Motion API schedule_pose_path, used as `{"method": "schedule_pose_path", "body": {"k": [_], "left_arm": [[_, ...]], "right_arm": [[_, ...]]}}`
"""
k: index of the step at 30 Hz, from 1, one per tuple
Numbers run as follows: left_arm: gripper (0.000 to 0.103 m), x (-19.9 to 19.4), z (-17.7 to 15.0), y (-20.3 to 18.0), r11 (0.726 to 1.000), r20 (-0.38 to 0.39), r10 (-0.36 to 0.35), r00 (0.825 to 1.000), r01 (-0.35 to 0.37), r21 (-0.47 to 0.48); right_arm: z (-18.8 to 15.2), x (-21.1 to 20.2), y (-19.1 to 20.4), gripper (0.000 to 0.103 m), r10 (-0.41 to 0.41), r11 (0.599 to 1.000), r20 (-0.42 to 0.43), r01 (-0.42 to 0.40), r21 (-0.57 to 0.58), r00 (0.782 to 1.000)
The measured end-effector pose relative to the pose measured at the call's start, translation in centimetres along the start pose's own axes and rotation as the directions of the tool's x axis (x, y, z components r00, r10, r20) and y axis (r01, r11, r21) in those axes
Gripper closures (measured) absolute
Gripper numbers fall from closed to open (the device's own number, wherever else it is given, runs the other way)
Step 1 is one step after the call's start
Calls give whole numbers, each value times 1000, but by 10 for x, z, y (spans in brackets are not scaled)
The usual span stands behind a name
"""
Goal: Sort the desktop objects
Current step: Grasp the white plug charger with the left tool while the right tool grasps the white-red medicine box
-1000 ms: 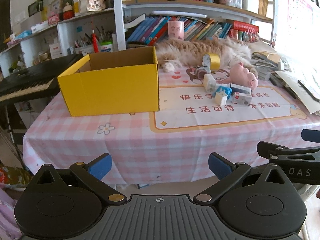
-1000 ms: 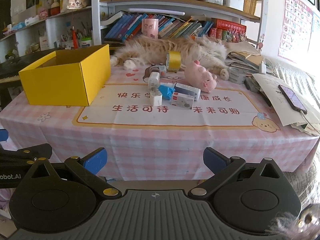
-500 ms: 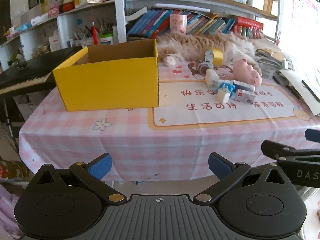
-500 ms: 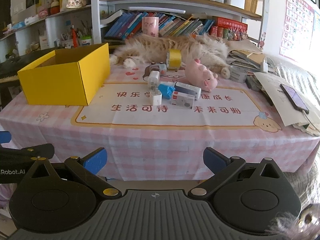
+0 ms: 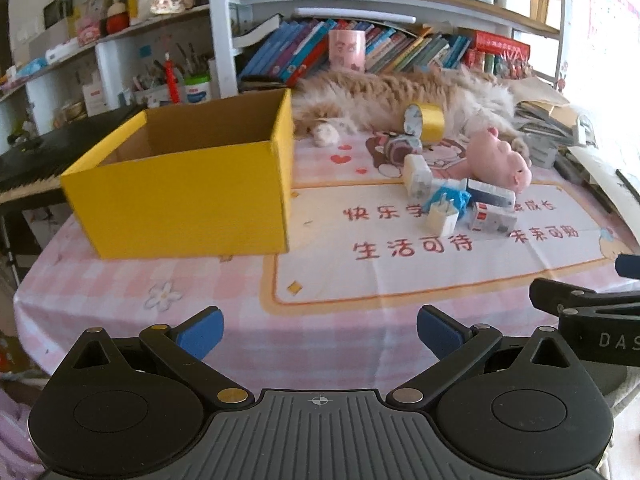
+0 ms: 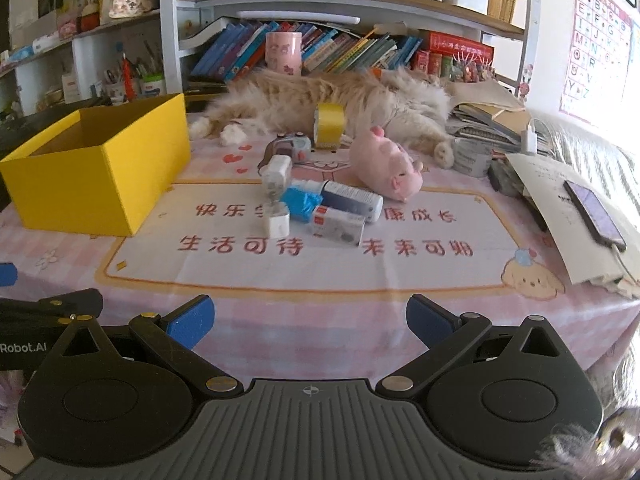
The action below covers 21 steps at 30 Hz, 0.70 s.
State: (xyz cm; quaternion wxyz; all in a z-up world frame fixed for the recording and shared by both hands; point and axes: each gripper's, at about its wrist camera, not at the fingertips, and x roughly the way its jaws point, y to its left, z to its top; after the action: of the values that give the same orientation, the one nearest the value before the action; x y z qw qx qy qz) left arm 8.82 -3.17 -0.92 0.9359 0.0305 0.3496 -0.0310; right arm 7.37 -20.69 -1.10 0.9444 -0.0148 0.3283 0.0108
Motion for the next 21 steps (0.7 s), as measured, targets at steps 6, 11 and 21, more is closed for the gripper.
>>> {"method": "schedule_pose_path", "body": {"k": [6,11,21], "left_arm": [[0,21,14,-15,1000,-19,-17,1000,17,7],[0,35,25,-28,1000,-38,-16,999,16,19],[0,52,46,-35,997,-55,70,996,-72,-25]], "right_arm": [[15,21,-16,0,1,1000,-25,-2,-10,1000],[25,37,-30,0,-1,1000,-44,1,-3,999],[51,80,-49,0,72,997,-93,-73,-9,993]]}}
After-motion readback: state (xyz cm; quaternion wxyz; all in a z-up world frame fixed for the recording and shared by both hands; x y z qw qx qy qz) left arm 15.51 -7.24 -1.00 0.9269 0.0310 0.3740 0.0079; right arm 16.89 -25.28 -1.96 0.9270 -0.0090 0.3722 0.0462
